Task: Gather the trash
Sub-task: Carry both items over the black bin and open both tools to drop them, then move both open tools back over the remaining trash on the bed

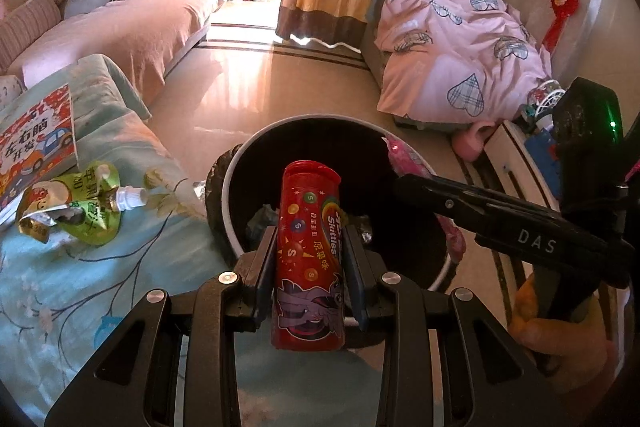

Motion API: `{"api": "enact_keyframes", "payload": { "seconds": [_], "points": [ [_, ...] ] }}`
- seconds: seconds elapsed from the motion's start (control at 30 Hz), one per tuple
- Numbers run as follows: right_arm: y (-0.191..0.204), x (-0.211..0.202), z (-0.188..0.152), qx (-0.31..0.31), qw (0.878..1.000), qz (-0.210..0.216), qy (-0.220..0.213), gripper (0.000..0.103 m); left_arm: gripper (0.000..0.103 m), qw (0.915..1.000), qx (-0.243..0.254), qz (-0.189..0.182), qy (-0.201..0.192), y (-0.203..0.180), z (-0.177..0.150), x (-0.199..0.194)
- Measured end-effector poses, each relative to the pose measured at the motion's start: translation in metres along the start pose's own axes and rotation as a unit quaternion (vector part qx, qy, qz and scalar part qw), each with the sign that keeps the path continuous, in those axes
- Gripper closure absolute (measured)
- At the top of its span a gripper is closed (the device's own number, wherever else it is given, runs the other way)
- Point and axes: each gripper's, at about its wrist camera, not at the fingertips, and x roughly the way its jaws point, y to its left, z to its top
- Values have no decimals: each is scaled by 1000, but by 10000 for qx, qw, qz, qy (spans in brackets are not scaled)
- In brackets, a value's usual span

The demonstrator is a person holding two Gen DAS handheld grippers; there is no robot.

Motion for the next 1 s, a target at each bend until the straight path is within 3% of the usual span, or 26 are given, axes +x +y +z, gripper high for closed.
{"api": "enact_keyframes", "payload": {
  "seconds": [0.2,0.3,0.33,0.37,0.67,1.0],
  "points": [
    [-6,3,3,59,10000,-2,37,56,70,9999,-43,89,46,-1,4,8],
    [-8,2,3,153,9999,60,43,54,44,9998,-132,127,8,1,1,4],
    [-9,1,2,188,9998,88,41,49,40,9998,-147,137,-21,0,1,3],
    [-9,-1,1,208,9997,104,10,41,40,9998,-161,131,-43,2,0,1],
    [15,-16,-17,98,9996,210,-134,25,34,9987,-470,86,-160,28,-32,-31],
    [72,-11,-57,-245,9985,495,11,17,34,9893,-1368,447,-249,103,-99,-79]
  ]
}}
